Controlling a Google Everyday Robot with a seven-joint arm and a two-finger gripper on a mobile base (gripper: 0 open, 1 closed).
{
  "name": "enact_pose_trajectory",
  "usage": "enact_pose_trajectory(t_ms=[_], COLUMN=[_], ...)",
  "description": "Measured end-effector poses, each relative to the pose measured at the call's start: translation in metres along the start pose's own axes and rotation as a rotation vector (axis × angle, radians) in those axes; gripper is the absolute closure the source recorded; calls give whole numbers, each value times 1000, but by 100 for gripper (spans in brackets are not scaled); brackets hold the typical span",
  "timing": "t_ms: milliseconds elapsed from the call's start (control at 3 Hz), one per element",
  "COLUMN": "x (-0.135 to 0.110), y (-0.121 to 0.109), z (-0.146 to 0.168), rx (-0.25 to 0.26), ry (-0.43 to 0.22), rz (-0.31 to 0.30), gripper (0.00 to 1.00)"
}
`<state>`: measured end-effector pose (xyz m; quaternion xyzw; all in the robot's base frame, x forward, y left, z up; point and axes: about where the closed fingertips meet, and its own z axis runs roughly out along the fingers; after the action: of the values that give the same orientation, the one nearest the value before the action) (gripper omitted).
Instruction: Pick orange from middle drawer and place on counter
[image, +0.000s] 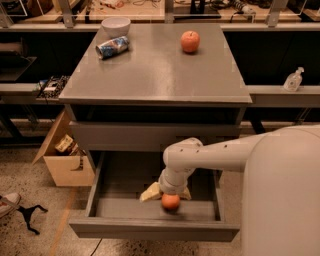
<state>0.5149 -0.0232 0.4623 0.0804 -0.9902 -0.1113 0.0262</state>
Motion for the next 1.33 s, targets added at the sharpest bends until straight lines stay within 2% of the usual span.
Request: enact_pose_trajectory(t_ms=[667, 1000, 1333], x=[-13, -22, -34], y=[6, 7, 9], z=[27, 40, 50], rx=[-51, -49, -22], ry=[-68, -98, -141], rz=[-40, -59, -84], gripper=[0, 0, 0])
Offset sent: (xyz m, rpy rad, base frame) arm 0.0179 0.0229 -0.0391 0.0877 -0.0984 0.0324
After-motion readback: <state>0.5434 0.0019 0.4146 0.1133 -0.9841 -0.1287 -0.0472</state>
